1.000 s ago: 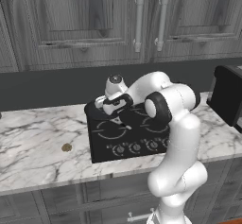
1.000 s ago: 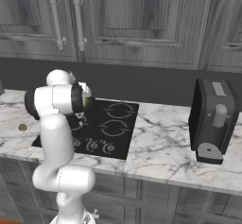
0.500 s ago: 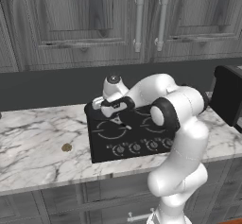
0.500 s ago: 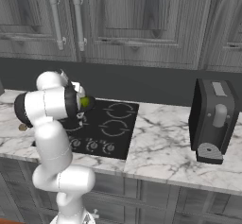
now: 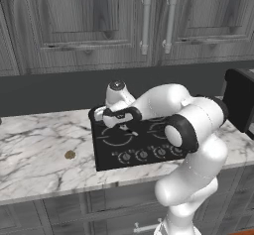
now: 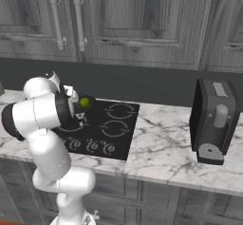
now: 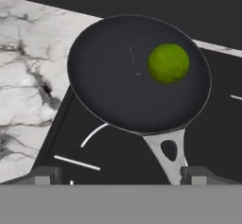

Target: Put the lime and garlic in the pan. Then turn on the rear left burner and set the heat to medium.

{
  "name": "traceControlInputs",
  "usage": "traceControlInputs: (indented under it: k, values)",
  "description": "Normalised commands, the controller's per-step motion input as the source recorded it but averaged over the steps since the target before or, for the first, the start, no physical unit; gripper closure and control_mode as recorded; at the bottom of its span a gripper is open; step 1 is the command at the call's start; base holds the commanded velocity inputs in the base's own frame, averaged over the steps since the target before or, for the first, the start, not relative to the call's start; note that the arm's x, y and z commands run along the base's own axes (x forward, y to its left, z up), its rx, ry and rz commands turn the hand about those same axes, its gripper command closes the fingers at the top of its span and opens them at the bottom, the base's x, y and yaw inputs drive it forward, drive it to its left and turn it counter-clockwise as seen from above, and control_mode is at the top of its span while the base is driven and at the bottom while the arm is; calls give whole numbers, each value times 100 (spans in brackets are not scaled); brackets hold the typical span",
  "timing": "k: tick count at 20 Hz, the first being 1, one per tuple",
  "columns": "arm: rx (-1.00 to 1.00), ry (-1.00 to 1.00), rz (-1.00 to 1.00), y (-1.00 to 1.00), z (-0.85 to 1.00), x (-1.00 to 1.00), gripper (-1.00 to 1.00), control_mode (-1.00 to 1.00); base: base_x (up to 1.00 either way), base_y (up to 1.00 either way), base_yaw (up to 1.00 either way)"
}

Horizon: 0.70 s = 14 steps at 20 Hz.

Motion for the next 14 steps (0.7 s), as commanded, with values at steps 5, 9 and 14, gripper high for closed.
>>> traceControlInputs:
  k: [5,9,14]
  values:
    - [0,19,0,12,13,-43,-100,-100,0,0,0]
    - [0,20,0,14,6,-39,-100,-100,0,0,0]
    - [-1,14,-1,33,-1,-27,-100,-100,0,0,0]
